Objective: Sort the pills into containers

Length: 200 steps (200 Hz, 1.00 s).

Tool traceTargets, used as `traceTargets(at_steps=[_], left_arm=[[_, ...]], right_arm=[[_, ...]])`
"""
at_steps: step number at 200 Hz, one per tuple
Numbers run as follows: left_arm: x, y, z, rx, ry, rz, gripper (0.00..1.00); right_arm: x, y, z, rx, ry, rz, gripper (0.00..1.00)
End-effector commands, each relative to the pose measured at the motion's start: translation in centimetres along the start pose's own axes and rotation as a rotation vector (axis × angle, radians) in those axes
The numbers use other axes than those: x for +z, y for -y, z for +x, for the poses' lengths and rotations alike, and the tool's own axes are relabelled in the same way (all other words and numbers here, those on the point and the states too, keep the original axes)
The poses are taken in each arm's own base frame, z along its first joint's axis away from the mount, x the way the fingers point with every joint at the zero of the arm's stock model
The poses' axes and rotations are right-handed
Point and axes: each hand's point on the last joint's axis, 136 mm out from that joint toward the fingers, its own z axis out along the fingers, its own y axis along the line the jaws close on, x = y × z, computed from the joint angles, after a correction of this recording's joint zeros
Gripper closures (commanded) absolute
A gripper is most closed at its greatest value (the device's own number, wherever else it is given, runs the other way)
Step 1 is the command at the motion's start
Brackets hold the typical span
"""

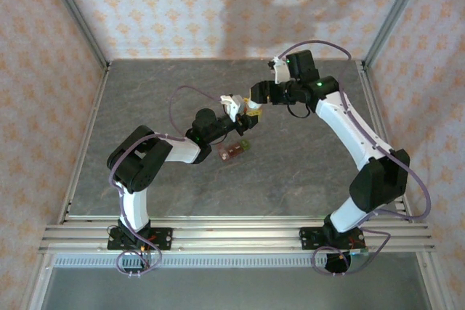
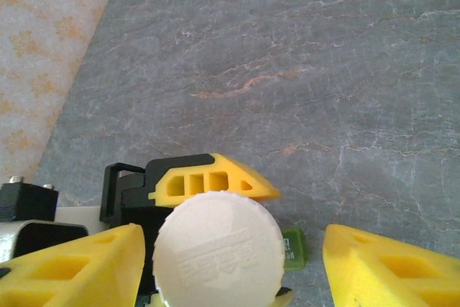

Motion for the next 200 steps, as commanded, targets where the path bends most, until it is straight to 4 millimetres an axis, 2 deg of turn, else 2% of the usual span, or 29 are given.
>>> traceTargets(at_steps=[1, 55, 84, 111, 140, 183, 200], left_arm=[[0.3, 0.7, -3.4, 0.027, 0.091, 0.035, 1.0], [0.3, 0.7, -3.4, 0.027, 0.089, 0.035, 1.0], [0.4, 0.6, -3.5, 0.027, 0.093, 0.032, 1.0], [0.5, 0.5, -3.6, 0.027, 0.097, 0.025, 1.0], [0.6, 0.4, -3.4, 0.027, 0.094, 0.023, 1.0], [0.5, 0.3, -3.2, 0.026, 0.089, 0.017, 1.0], [0.5, 0.3, -3.1, 0.028, 0.087, 0.015, 1.0]], right_arm=[[-0.6, -0.8, -1.0, -0.016, 0.018, -0.015, 0.36], [0.3, -0.4, -0.9, 0.017, 0.004, -0.007, 0.53], [1.6, -0.2, 0.2, 0.079, -0.009, 0.036, 0.62], [2.9, 0.4, 1.8, 0.19, 0.009, 0.157, 0.62], [3.2, 1.0, 2.5, 0.34, 0.068, 0.276, 0.62], [2.2, 0.0, 0.7, 0.375, 0.153, 0.278, 0.59], [1.0, -0.5, -0.5, 0.354, 0.175, 0.283, 0.5]])
